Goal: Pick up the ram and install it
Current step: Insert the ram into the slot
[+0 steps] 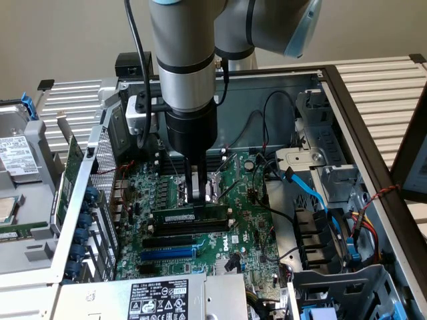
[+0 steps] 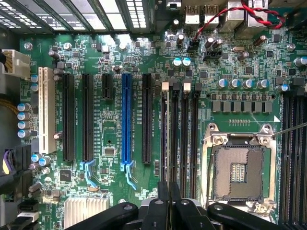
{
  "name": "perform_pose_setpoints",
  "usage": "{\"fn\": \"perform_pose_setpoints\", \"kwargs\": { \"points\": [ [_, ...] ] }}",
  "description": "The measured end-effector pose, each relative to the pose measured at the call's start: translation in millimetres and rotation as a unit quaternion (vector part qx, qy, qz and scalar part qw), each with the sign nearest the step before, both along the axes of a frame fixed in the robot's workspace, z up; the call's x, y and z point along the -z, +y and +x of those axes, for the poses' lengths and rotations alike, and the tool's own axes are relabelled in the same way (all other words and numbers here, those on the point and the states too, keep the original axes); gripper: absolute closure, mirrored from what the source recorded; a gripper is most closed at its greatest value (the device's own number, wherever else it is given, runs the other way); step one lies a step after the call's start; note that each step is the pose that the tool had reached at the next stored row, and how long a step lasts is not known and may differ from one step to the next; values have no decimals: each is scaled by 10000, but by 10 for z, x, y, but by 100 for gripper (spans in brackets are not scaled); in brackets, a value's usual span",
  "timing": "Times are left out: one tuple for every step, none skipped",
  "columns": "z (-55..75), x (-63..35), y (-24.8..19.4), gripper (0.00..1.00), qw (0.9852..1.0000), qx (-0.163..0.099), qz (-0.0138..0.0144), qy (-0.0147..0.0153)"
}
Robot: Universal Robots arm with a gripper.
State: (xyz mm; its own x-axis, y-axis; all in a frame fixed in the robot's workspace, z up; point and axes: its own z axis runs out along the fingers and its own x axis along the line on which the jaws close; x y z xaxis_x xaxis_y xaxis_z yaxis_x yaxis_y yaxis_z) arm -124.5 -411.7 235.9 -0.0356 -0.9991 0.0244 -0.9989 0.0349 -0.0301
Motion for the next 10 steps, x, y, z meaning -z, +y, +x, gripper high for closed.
{"fn": "perform_pose_setpoints", "kwargs": {
  "points": [
    [0,0,0,88,10000,0,-1,0],
    [0,0,0,88,10000,0,-1,-1],
    [0,2,0,88,10000,0,-1,-2],
    [0,4,0,88,10000,0,0,-3],
    [0,7,0,88,10000,1,0,-4],
    [0,11,0,88,10000,1,1,-5],
    [1,15,1,88,10000,1,1,-6],
    [0,18,0,88,10000,1,0,-6],
    [0,20,0,88,10000,2,0,-6],
    [0,21,0,88,10000,2,-1,-6]
  ]
}}
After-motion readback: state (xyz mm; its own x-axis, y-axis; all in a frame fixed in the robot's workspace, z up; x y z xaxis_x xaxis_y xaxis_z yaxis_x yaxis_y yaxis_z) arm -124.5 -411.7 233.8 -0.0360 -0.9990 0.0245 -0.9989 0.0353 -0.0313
